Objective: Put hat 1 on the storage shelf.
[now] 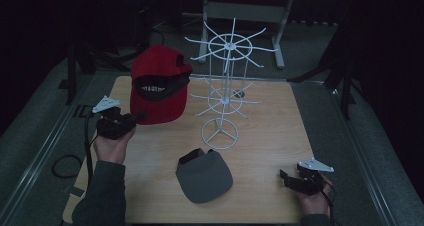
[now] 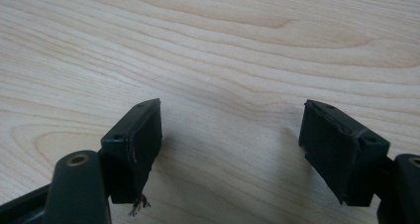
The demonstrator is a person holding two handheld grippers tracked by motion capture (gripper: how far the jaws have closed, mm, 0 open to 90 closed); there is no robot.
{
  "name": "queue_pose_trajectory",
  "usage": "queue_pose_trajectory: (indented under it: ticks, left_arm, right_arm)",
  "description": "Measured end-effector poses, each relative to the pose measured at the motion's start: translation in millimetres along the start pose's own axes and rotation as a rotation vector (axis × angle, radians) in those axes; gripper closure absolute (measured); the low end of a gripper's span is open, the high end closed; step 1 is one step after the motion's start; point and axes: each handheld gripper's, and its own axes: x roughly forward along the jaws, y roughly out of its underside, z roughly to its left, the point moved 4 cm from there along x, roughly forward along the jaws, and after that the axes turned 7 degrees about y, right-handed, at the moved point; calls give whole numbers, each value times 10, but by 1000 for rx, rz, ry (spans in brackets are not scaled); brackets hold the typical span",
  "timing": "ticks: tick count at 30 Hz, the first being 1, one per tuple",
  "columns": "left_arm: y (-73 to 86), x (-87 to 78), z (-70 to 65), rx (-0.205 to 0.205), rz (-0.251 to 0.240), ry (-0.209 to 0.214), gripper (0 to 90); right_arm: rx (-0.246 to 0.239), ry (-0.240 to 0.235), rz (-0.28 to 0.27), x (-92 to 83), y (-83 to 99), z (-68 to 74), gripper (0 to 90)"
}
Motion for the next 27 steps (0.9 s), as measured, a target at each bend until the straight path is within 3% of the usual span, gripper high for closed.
queue_pose_trajectory:
  ticks: [27]
  left_arm:
    - [-306,-234,-118,36,-98,-6,860]
  right_arm:
    - [2,0,0,0,-1,1,245]
